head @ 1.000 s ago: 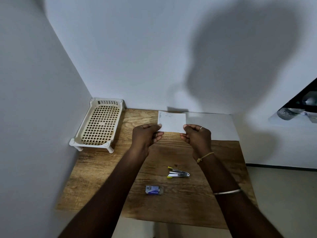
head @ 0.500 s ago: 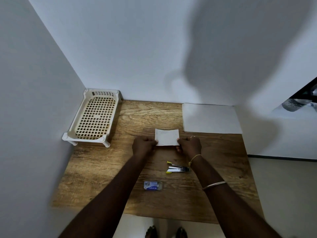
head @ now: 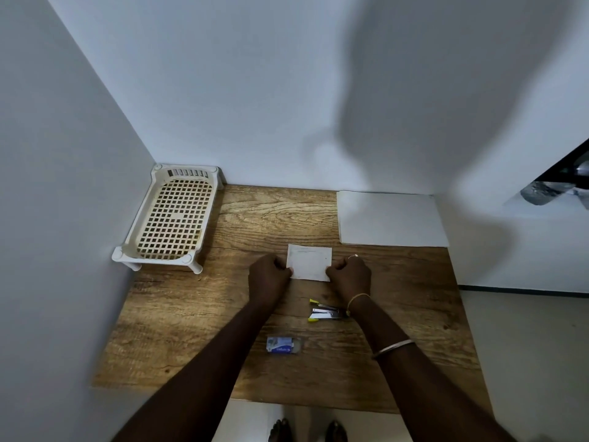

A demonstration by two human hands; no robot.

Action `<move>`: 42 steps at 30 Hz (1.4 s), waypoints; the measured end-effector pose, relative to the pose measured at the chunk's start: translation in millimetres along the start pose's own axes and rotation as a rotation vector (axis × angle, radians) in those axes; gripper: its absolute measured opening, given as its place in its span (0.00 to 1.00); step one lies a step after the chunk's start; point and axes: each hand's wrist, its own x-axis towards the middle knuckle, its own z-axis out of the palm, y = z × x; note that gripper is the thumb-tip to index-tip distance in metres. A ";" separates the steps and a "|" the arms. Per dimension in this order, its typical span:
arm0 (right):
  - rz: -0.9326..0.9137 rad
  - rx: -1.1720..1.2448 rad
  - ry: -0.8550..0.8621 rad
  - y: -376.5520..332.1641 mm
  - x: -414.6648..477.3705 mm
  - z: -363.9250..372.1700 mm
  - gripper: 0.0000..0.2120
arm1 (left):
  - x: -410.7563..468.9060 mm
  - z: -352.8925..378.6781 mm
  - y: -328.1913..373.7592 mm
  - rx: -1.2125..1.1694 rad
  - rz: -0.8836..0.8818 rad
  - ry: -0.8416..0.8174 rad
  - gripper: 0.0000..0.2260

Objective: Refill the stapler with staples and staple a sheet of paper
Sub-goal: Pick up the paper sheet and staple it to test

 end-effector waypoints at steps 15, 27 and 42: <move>-0.614 -0.697 -0.245 33.2 -57.8 20.2 0.30 | -26.3 -1.8 -40.2 0.695 0.664 -0.422 0.28; -0.700 -0.781 -0.237 -10.5 21.1 21.3 0.32 | 58.9 4.9 -6.4 0.652 0.650 -0.402 0.29; -0.641 -0.765 -0.190 -50.0 102.6 23.4 0.29 | 129.2 19.0 36.4 0.641 0.621 -0.386 0.28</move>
